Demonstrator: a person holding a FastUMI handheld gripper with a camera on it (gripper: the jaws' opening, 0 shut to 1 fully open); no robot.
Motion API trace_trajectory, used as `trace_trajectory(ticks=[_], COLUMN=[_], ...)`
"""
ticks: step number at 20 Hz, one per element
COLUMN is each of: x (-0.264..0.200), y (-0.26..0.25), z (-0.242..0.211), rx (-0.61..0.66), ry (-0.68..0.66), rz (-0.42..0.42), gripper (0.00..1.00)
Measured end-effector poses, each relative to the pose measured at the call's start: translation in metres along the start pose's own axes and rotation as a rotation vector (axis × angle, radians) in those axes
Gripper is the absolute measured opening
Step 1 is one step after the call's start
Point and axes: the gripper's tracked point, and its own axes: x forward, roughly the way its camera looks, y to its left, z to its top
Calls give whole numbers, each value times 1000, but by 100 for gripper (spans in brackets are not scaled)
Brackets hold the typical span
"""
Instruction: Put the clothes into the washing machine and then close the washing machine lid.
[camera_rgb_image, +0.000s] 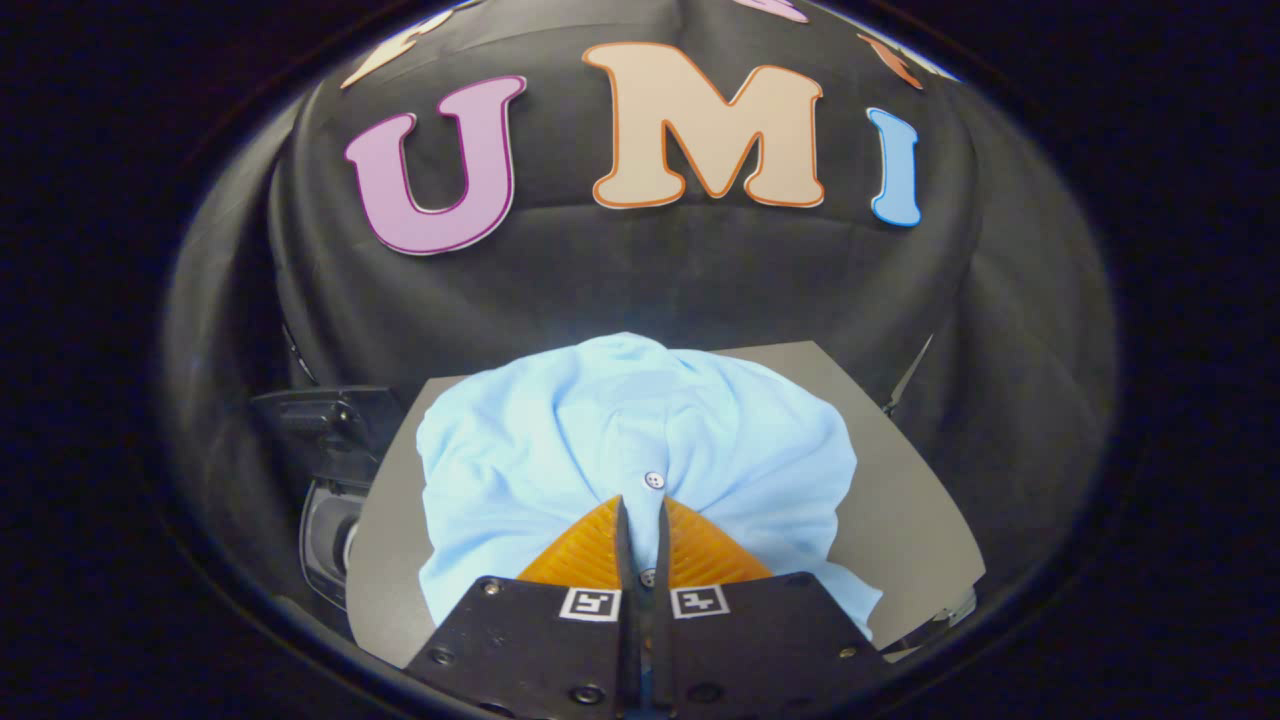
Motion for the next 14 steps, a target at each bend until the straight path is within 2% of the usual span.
trace_trajectory(ticks=[9, 14], x=[-46, -70], y=[18, 54], z=[41, 77], rx=[-11, -17], ry=[-114, -203], rz=[6, 27], gripper=[3, 2])
